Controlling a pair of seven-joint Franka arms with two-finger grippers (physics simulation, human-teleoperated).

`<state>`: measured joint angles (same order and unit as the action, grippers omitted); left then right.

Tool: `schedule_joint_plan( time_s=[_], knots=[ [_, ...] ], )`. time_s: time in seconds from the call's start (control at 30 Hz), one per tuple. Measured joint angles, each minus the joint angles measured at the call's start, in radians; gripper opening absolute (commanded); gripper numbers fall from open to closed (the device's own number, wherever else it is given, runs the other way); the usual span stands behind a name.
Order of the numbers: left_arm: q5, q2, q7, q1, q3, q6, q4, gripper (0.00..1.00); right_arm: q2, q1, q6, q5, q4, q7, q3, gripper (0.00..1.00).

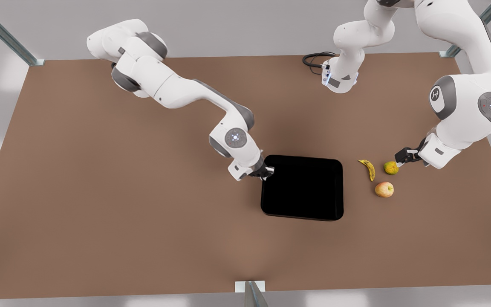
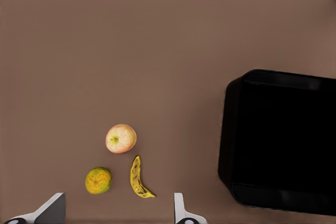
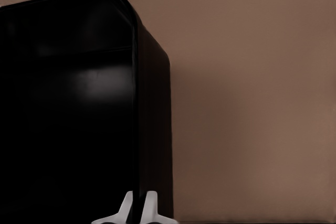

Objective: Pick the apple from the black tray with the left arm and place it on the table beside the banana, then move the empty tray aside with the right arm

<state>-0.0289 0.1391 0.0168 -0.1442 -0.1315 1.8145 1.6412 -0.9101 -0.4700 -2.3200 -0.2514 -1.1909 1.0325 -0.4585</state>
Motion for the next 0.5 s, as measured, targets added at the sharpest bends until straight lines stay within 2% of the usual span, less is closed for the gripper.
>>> schedule_joint_plan(
  time_s=[0.5],
  knots=[
    [-0.001, 0.000, 0.002, 0.000, 0.000, 0.000, 0.000, 1.00, 0.132, 0.136, 0.269, 0.105, 0.002, -0.107, -0.018, 0.17]
  ],
)
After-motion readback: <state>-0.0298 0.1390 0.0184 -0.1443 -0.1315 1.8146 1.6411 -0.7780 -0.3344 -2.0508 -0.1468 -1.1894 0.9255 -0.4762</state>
